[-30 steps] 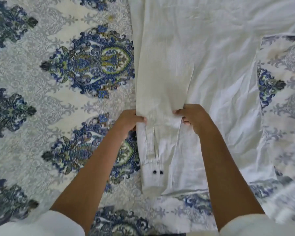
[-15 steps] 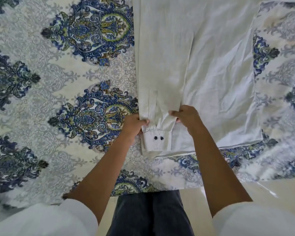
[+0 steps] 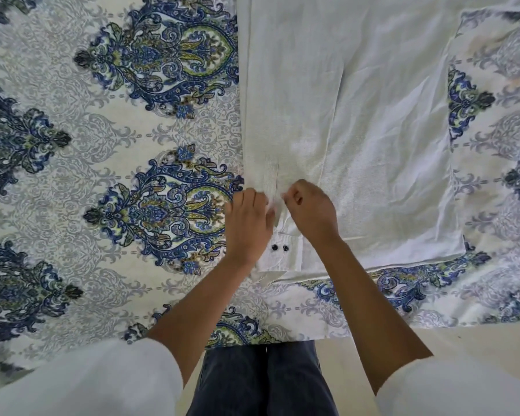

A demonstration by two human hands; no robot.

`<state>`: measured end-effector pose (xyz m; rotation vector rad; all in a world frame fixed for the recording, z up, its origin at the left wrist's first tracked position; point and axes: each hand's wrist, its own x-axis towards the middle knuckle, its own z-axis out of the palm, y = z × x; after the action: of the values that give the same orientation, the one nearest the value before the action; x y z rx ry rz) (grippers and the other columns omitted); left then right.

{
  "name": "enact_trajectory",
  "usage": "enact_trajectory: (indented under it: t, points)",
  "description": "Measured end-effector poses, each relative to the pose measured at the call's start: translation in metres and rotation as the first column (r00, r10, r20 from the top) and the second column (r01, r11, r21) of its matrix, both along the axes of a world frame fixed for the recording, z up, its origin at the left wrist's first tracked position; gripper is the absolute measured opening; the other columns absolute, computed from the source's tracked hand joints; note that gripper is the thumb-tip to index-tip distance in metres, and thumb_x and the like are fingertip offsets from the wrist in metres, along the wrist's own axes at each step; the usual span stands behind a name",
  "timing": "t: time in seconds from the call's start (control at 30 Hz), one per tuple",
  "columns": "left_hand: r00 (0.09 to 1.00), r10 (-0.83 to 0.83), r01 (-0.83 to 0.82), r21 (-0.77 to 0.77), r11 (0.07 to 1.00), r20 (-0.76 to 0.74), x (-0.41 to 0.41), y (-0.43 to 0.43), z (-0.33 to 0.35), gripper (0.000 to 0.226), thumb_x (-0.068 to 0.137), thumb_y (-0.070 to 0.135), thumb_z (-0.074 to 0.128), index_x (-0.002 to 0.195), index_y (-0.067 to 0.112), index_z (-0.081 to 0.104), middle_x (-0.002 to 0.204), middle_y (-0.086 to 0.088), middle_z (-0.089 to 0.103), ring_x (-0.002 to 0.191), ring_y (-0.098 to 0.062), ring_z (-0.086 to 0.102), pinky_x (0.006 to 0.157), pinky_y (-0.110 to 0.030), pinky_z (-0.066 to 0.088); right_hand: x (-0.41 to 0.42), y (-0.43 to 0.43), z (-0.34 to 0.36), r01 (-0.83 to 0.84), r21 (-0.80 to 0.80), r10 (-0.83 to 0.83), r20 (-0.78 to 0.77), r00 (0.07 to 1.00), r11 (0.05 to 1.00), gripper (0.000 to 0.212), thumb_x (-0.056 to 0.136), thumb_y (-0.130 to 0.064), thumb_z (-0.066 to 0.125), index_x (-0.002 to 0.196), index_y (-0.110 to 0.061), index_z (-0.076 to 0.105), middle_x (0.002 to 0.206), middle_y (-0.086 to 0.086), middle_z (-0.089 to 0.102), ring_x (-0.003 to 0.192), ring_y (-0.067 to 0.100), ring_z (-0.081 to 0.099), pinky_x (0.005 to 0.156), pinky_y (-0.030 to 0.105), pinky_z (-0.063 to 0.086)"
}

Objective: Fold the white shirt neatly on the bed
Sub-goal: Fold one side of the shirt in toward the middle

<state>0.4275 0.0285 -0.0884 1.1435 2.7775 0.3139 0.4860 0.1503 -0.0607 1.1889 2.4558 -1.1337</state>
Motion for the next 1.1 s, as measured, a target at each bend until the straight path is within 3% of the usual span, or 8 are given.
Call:
enact_trajectory:
  t: [0.1, 0.27, 0.4, 0.47, 0.7, 0.83, 0.97, 1.1]
  points:
    - [0.991, 0.084, -0.071, -0.130, 0.989, 0.100, 0.013, -0.003, 0.000, 0.029, 0.078, 0.037, 0.068, 0.085, 0.010, 0.057, 0.082, -0.005, 0.059, 0.078, -0.026, 0.057, 0.066, -0.035, 0.044, -0.001, -0.006, -0.002, 0.011, -0.012, -0.010, 0.070, 0.997, 1.000, 0.016, 0.092, -0.025, 0.052, 0.093, -0.010, 0.057, 0.091, 0.003, 0.062, 0.082, 0.019, 0.057, 0.065, 0.025, 0.039]
    - [0.939, 0.235, -0.183, -0.216, 0.959, 0.249, 0.014, 0.018, 0.010, 0.027, 0.090, 0.033, 0.053, 0.087, 0.007, 0.058, 0.087, -0.010, 0.062, 0.085, -0.029, 0.058, 0.069, -0.038, 0.045, -0.012, -0.012, -0.002, 0.040, 0.007, -0.041, 0.226, 0.973, 0.999, 0.014, 0.092, -0.023, 0.050, 0.095, -0.010, 0.056, 0.085, 0.001, 0.058, 0.074, 0.015, 0.050, 0.063, 0.027, 0.038]
    - [0.787, 0.386, -0.398, -0.082, 0.914, 0.481, 0.017, 0.012, 0.015, 0.010, 0.087, 0.018, 0.053, 0.087, 0.009, 0.057, 0.087, -0.005, 0.058, 0.086, -0.023, 0.054, 0.067, -0.038, 0.046, -0.011, -0.006, 0.000, 0.443, -0.435, -0.441, 0.111, 0.890, 0.784, 0.013, 0.085, -0.004, 0.056, 0.075, -0.006, 0.064, 0.068, 0.004, 0.061, 0.065, 0.016, 0.055, 0.065, 0.027, 0.045]
    - [0.749, 0.379, -0.461, 0.018, 0.887, 0.543, 0.022, 0.008, 0.017, 0.009, 0.087, 0.017, 0.055, 0.087, 0.009, 0.056, 0.084, -0.003, 0.055, 0.080, -0.022, 0.054, 0.064, -0.037, 0.045, -0.008, -0.007, 0.002, 0.427, -0.453, -0.432, 0.099, 0.896, 0.783, 0.014, 0.084, -0.002, 0.055, 0.077, -0.005, 0.066, 0.071, 0.004, 0.063, 0.068, 0.019, 0.059, 0.070, 0.031, 0.048]
    - [0.913, 0.132, -0.180, 0.090, 0.979, 0.387, 0.031, -0.008, 0.003, 0.020, 0.084, 0.026, 0.055, 0.085, 0.006, 0.054, 0.083, -0.008, 0.055, 0.075, -0.024, 0.053, 0.060, -0.036, 0.049, -0.002, -0.020, -0.007, 0.396, -0.460, -0.408, 0.079, 0.909, 0.795, 0.027, 0.083, 0.003, 0.049, 0.077, -0.020, 0.062, 0.083, 0.007, 0.070, 0.075, 0.022, 0.066, 0.079, 0.039, 0.055]
    - [0.968, 0.028, -0.036, 0.028, 0.999, 0.249, 0.027, -0.008, 0.006, 0.023, 0.082, 0.032, 0.054, 0.082, 0.009, 0.056, 0.081, -0.006, 0.055, 0.072, -0.024, 0.054, 0.061, -0.036, 0.049, -0.004, -0.014, 0.000, 0.491, -0.405, -0.565, -0.081, 0.821, 0.771, 0.021, 0.086, 0.000, 0.049, 0.084, -0.016, 0.063, 0.080, 0.001, 0.066, 0.069, 0.012, 0.060, 0.068, 0.021, 0.047]
    - [0.983, -0.137, 0.137, 0.005, 0.991, 0.126, 0.001, 0.014, 0.007, 0.038, 0.086, 0.032, 0.043, 0.110, 0.007, 0.058, 0.116, -0.012, 0.060, 0.105, -0.029, 0.057, 0.085, -0.039, 0.048, -0.010, 0.005, -0.003, 0.253, 0.110, -0.211, -0.299, 0.931, 0.961, 0.025, 0.089, -0.001, 0.045, 0.103, -0.003, 0.065, 0.107, 0.010, 0.064, 0.104, 0.023, 0.057, 0.081, 0.014, 0.040]
    - [0.856, -0.492, 0.512, -0.128, 0.850, 0.156, -0.026, 0.019, -0.015, 0.055, 0.094, 0.035, 0.032, 0.139, 0.005, 0.039, 0.145, -0.014, 0.042, 0.135, -0.029, 0.039, 0.113, -0.043, 0.023, -0.033, 0.037, -0.024, -0.208, 0.322, 0.293, -0.245, 0.924, 0.924, 0.046, 0.090, -0.017, 0.031, 0.128, -0.006, 0.054, 0.139, 0.017, 0.048, 0.132, 0.034, 0.041, 0.107, 0.042, 0.036]
